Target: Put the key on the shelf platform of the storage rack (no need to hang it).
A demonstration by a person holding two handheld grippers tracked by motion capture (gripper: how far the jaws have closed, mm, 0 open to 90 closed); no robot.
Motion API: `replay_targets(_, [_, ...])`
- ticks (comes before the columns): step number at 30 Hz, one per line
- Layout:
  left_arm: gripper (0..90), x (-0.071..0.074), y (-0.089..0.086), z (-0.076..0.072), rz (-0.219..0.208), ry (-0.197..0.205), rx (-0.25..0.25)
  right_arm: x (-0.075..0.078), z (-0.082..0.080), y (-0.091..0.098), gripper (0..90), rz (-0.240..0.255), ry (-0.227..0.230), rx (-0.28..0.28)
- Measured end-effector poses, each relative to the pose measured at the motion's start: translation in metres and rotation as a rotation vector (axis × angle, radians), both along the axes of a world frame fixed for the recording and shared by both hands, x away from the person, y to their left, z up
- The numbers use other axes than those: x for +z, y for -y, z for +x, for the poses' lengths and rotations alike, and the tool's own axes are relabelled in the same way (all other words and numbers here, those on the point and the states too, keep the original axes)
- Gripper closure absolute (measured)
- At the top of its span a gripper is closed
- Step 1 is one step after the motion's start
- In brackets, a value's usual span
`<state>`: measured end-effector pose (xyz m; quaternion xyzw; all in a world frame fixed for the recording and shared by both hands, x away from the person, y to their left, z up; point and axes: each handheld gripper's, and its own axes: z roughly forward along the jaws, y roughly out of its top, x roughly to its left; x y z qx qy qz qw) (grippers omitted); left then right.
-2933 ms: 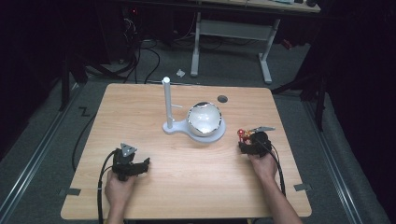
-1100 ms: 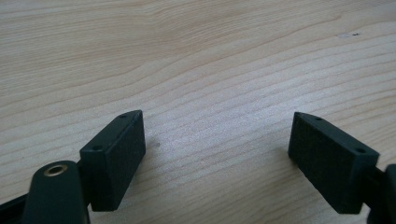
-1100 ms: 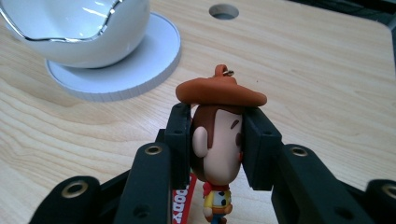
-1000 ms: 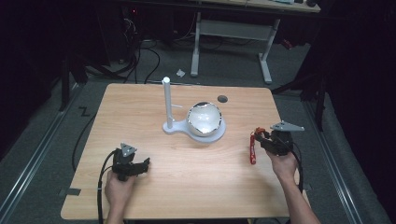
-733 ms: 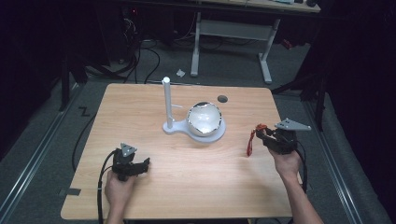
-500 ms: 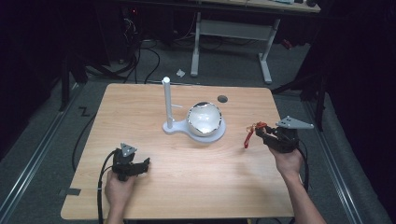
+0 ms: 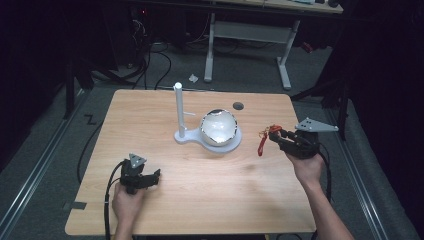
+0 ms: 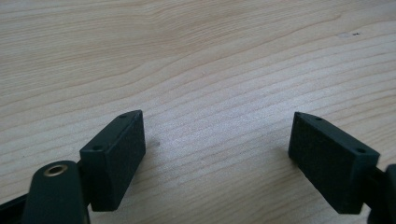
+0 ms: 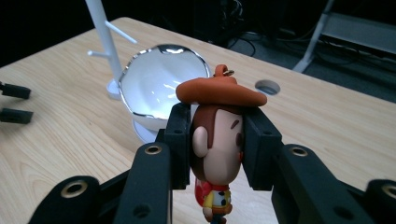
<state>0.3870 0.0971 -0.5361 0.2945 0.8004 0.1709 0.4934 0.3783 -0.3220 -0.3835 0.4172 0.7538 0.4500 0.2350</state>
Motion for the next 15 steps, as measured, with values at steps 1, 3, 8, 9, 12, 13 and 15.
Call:
replay_targets(1, [19.3, 0.000, 0.000, 0.000, 0.000, 0.000, 0.001, 0.002, 0.001, -0.001, 67.6, 0.004, 0.004, 0.007])
replay_targets(3, [19.3, 0.000, 0.000, 0.000, 0.000, 0.000, 0.001, 0.005, 0.003, -0.003, 67.6, 0.016, 0.008, 0.020])
replay_targets(8, [19.4, 0.000, 0.000, 0.000, -0.001, 0.001, 0.003, 0.010, 0.008, -0.011, 67.6, 0.012, 0.003, 0.043])
replay_targets(9, [19.4, 0.000, 0.000, 0.000, -0.002, 0.000, 0.004, 0.012, 0.009, -0.012, 67.6, 0.007, 0.005, 0.051])
replay_targets(12, [19.0, 0.000, 0.000, -0.001, 0.001, 0.000, -0.003, 0.017, 0.011, -0.017, 67.5, 0.003, 0.014, 0.065])
replay_targets(13, [18.8, 0.000, 0.000, -0.001, 0.000, 0.000, -0.003, 0.018, 0.012, -0.018, 67.6, 0.002, 0.016, 0.068])
replay_targets(15, [18.7, 0.000, 0.000, -0.001, 0.000, 0.000, -0.004, 0.020, 0.014, -0.021, 67.5, 0.004, 0.017, 0.079])
